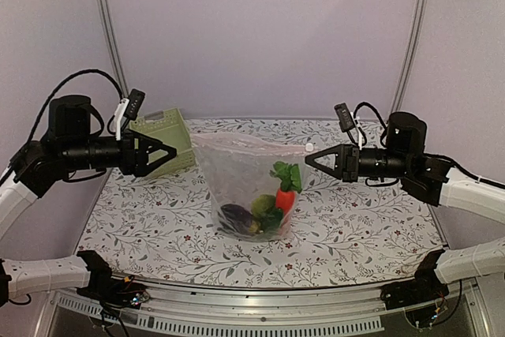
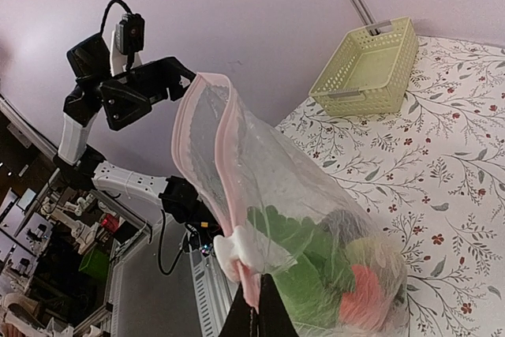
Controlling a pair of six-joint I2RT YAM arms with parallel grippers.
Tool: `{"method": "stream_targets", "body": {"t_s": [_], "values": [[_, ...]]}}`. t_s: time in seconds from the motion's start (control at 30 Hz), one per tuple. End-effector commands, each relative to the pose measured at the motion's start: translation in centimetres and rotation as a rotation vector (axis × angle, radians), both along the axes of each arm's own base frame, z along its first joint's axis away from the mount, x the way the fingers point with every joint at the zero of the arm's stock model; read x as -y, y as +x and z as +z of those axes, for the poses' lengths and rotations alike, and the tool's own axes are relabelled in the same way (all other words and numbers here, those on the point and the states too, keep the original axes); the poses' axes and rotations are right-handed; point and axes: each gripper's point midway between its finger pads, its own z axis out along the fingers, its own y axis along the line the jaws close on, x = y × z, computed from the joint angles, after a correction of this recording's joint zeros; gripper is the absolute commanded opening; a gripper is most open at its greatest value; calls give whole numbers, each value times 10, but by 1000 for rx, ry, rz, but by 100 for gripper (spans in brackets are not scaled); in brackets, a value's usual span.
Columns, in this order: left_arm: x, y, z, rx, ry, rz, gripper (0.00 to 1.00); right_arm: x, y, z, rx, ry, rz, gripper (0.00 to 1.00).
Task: Place the food in the zip-top bag and seal the zipper
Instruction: Adjust the zipper food storage bag at the center of the board, then zip the zipper of the food storage bag.
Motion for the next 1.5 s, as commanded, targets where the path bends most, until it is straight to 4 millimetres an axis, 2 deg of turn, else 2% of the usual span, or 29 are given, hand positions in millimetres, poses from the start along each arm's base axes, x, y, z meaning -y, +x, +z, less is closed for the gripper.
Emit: {"method": "stream_targets", "body": {"t_s": [0.0, 0.13, 0.23, 0.4, 0.57, 0.83, 1.17, 1.3, 1.47], "values": [[-5, 10, 46, 123, 76, 4, 90, 0, -9, 16, 41, -41, 9, 0], [23, 17, 87, 174, 65, -97, 92, -5, -17, 17, 71, -93, 31, 0], [63, 11, 99, 201, 70, -228, 92, -9, -23, 19, 83, -129, 48, 0], [125, -3, 87, 181, 116, -403, 90, -19, -29, 20, 104, -183, 77, 0], [159, -21, 87, 158, 91, -536, 89, -28, -35, 23, 114, -209, 108, 0], [189, -42, 65, 78, 85, -673, 86, -39, -39, 19, 123, -254, 149, 0], [205, -40, 40, 56, 151, -688, 85, -49, -45, 10, 126, -312, 188, 0], [211, -40, 36, 42, 154, -706, 78, -49, -46, 11, 128, -313, 192, 0], [215, -40, 30, 31, 158, -721, 63, -49, -48, 11, 129, -313, 196, 0]]}}
